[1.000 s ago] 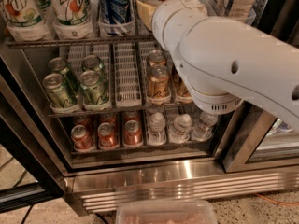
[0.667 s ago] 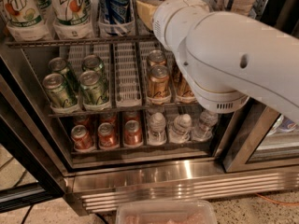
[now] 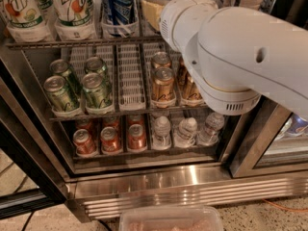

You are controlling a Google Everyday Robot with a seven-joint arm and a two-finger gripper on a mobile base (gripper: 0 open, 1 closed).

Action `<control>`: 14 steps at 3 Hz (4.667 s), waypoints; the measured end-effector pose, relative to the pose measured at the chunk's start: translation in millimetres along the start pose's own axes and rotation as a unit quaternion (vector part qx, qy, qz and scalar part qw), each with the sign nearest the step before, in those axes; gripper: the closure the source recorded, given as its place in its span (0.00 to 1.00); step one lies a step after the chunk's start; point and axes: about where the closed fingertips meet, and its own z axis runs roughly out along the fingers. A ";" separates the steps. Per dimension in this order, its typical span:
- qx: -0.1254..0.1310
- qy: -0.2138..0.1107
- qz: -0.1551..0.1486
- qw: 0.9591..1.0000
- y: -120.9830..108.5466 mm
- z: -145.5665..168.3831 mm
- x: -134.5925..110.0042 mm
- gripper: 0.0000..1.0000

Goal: Pick pepsi can from top shelf of fridge

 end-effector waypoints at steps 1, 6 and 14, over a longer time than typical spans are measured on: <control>0.000 0.000 0.000 1.000 -0.4 0.0 -2.4 1.00; -0.030 0.018 0.002 0.999 -1.5 21.1 -10.4 1.00; -0.058 0.048 -0.035 0.997 12.2 -4.5 -31.2 1.00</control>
Offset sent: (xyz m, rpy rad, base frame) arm 0.0210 -0.0118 0.0112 -0.0124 0.3472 0.1003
